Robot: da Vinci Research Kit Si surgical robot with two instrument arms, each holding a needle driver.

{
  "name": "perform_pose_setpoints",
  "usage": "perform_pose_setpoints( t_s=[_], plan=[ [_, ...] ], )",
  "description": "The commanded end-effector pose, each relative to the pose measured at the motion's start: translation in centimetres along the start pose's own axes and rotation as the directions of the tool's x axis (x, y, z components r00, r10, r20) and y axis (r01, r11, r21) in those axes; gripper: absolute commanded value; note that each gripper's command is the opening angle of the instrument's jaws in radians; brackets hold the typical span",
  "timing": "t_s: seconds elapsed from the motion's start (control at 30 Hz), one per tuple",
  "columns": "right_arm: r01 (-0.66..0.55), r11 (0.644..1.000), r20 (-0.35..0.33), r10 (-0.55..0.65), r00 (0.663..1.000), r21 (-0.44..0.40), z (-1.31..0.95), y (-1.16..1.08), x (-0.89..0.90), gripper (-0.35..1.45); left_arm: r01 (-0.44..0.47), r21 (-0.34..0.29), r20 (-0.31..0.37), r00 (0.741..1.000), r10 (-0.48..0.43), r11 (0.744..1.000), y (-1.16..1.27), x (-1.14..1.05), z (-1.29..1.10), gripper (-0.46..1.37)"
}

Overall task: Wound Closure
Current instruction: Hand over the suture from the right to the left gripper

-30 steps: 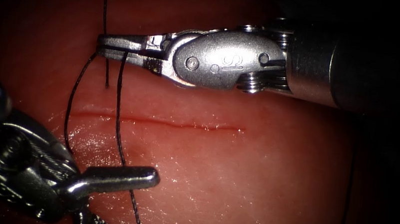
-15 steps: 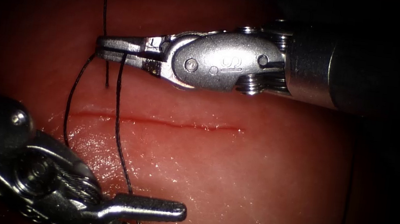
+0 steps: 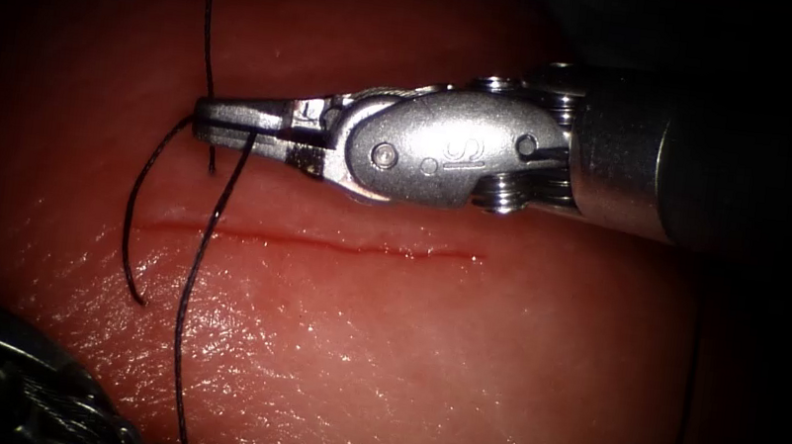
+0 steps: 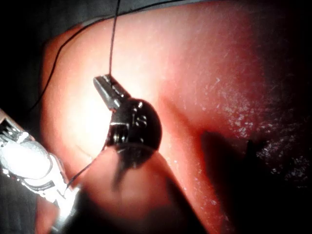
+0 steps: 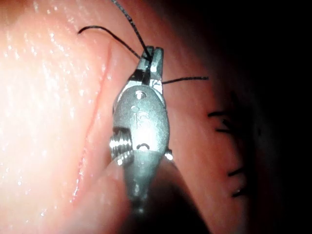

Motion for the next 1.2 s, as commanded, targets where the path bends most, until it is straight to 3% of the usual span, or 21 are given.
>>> perform_pose_setpoints(
  t_s=[0.03, 0.33, 0.53, 0.63, 0.67, 0.7, 0.73, 0.77, 1.0, 1.2],
  plan=[
    [-0.001, 1.0, 0.002, 0.001, 1.0, 0.0, 0.0, -0.03, 0.02, -0.35, 0.003, 0.004, 0.01, 1.0, -0.003, 1.0, -0.01, -0.01, -0.09, -0.35],
    [-0.023, 1.0, 0.008, 0.023, 1.0, 0.0, -0.03, -0.24, 0.24, -0.35, 0.023, 0.053, 0.06, 0.998, -0.026, 0.998, -0.23, -0.11, -0.95, -0.35],
    [-0.051, 0.999, 0.012, 0.051, 0.999, -0.004, -0.05, -0.37, 0.36, -0.35, 0.033, 0.078, 0.091, 0.995, -0.04, 0.996, -0.41, -0.16, -1.3, -0.35],
    [-0.048, 0.999, 0.014, 0.048, 0.999, -0.004, -0.05, -0.44, 0.4, 0.15, 0.027, 0.086, 0.11, 0.993, -0.036, 0.996, -0.47, -0.16, -1.42, -0.35],
    [-0.046, 0.999, 0.02, 0.046, 0.999, -0.013, -0.07, -0.48, 0.42, 0.61, 0.03, 0.093, 0.119, 0.992, -0.041, 0.995, -0.52, -0.15, -1.47, -0.35],
    [-0.046, 0.998, 0.02, 0.047, 0.999, -0.035, -0.08, -0.49, 0.42, 0.82, 0.031, 0.099, 0.121, 0.992, -0.043, 0.995, -0.53, -0.15, -1.49, -0.35],
    [-0.047, 0.998, 0.019, 0.047, 0.999, -0.041, -0.08, -0.49, 0.42, 0.86, 0.032, 0.101, 0.121, 0.992, -0.044, 0.994, -0.54, -0.15, -1.49, -0.35],
    [-0.047, 0.996, 0.012, 0.048, 0.999, -0.078, -0.1, -0.49, 0.42, 1.02, 0.027, 0.101, 0.125, 0.991, -0.039, 0.995, -0.55, -0.15, -1.49, -0.35],
    [-0.054, 0.985, -0.021, 0.052, 0.998, -0.163, -0.21, -0.42, 0.41, 1.23, 0.025, 0.106, 0.139, 0.989, -0.04, 0.994, -0.61, -0.16, -1.35, -0.35],
    [-0.078, 0.982, -0.029, 0.074, 0.997, -0.17, -0.31, -0.43, 0.4, 1.21, 0.023, 0.114, 0.131, 0.991, -0.038, 0.993, -0.64, -0.14, -1.14, -0.35]
  ],
)
